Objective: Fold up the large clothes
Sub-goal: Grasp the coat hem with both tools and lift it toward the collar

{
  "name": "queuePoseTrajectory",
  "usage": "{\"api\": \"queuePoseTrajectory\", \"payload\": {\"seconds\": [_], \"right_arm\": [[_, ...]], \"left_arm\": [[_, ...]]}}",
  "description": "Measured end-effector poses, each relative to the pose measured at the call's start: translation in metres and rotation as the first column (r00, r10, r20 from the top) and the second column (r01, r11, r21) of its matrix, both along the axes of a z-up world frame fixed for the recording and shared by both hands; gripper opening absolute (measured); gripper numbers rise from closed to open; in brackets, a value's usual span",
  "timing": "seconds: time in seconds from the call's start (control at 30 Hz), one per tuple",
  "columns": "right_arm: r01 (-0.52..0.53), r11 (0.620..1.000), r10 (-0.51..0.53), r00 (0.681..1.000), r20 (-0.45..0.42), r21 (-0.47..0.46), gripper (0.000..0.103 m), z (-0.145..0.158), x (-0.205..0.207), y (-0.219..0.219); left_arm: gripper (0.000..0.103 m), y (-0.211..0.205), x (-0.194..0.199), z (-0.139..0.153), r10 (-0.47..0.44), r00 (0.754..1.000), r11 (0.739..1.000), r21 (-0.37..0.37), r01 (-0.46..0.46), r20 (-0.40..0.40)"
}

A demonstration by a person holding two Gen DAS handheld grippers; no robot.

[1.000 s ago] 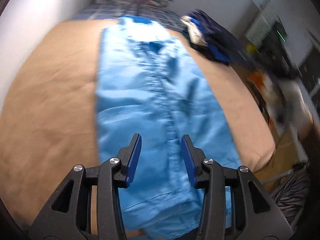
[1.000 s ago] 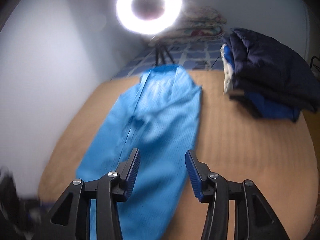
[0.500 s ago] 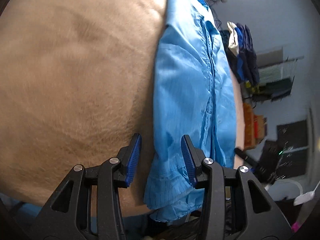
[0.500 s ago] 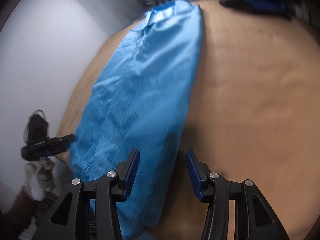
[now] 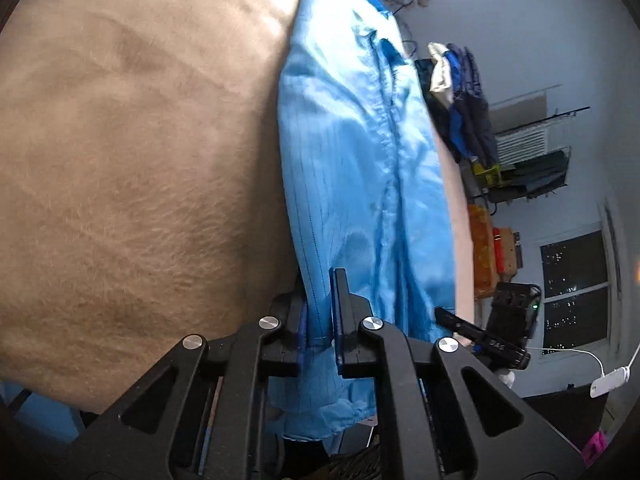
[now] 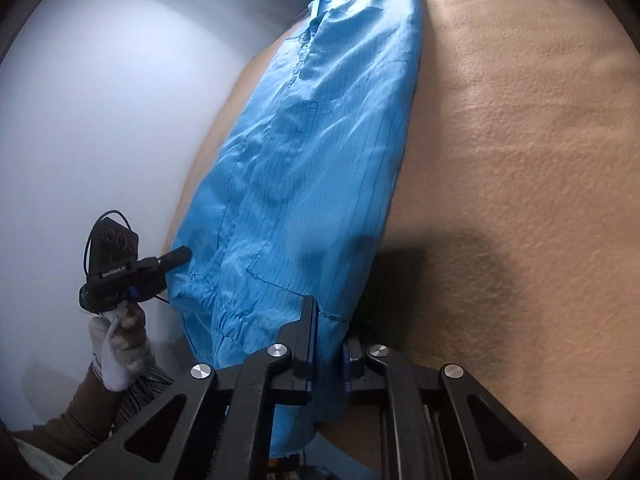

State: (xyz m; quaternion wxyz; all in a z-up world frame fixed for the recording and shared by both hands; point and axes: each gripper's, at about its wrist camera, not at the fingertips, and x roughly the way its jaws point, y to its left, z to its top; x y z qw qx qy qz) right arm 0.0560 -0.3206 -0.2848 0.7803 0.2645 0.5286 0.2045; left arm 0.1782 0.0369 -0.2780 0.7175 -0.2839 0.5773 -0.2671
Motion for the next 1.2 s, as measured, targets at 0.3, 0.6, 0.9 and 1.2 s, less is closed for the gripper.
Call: {"api": "queuePoseTrajectory", "payload": {"seconds": [0.3, 0.6, 0.9, 1.2], "right_arm": [[-0.039, 0.999, 0.039, 0.999, -0.013, 0.027, 0.009, -0.004, 0.01, 0.01], [-0.042, 0.988, 0.041, 0.999, 0.009, 0.146, 0.0, 0.007, -0.019, -0.001], [-0.015, 0.981, 0.017, 1.0, -0.011, 0.192, 0.0, 0.0, -0.018, 0.0], [-0.01, 0.971, -0.016, 0.994, 0.107, 0.239, 0.0, 0.029, 0.005, 0.001]], "left_arm": [[0.002, -0.022, 0.001, -0.003, -0.073, 0.997, 0.997, 0.037, 0.072, 0.021], [0.001, -0.012, -0.034, 0.012, -0.089, 0.994, 0.995, 0.044, 0.086, 0.064], [0.001, -0.023, -0.031, 0.029, -0.083, 0.993, 0.996, -0.012, 0.084, 0.08], [0.001, -0.027, 0.002, 0.077, -0.046, 0.987, 0.995, -0.078, 0.059, 0.157]]}}
